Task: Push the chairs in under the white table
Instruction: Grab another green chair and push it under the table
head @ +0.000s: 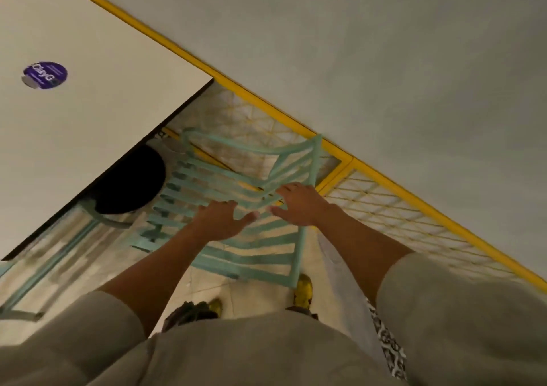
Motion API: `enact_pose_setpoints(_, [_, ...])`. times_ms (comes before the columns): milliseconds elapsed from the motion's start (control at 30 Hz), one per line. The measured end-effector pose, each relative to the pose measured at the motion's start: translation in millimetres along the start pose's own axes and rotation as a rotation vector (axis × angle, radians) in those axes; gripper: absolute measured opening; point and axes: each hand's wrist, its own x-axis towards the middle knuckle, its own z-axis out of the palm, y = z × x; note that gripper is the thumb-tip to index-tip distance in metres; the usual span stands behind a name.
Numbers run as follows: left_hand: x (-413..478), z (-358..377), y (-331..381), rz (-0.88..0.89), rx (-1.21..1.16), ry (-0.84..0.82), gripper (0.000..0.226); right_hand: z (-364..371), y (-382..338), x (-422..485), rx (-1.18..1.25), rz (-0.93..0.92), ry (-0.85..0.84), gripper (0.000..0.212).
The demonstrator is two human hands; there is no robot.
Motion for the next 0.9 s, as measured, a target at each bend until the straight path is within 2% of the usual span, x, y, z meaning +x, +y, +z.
enact_pose_setpoints(133, [25.6,19.3,31.2,-0.138,-0.152,0.082,0.117,-8.7,58.2,58.4,-0.166,-0.170,-0.115,0.082])
enact_pose_setpoints(267, [37.3,51.9,75.5,-0.374,-0.338,0.117,0.125,-16.3,115.5,103.5,-0.290,-0.342,-0.134,0.085])
enact_pose_setpoints(333, [37.6,71.0,106.5,-0.459,-0.451,0.083,0.127,-19.6,139.3,114.4,-0.352,-0.416,-0.167,0.098])
enact_pose_setpoints(433, [42.7,101.7,153.5,-0.523,-0.555,0.042,0.118,-21.0,166.3,122.5,-0.418,-0.543,-0.223,0.133])
enact_pose_setpoints(500, [48.7,117.4,180.2,-0.562,-0.640,0.019,0.118,-22.4,180.6,131.5,-0.440,-0.594,-0.245,0.145])
enact_pose_setpoints(600, [55.3,140.6,207.7,-0.593,-0.646,0.012,0.108,-14.8,194.1,138.9,-0.489,-0.631,-0.263,0.131])
enact_pose_setpoints(733, [57.5,149.3,217.4,-0.623,-0.546,0.145,0.069,-1.3,202.6,141.6,-0.532,-0.668,-0.195,0.081])
enact_pose_setpoints(800, [55.6,150.6,219.5,-0.623,-0.507,0.169,0.067,4.4,204.7,139.9,-0.530,-0.695,-0.155,0.068])
enact_pose_setpoints(900, [56.9,151.8,220.5,-0.624,-0.457,0.172,0.072,6.4,208.8,139.8,-0.529,-0.694,-0.120,0.064])
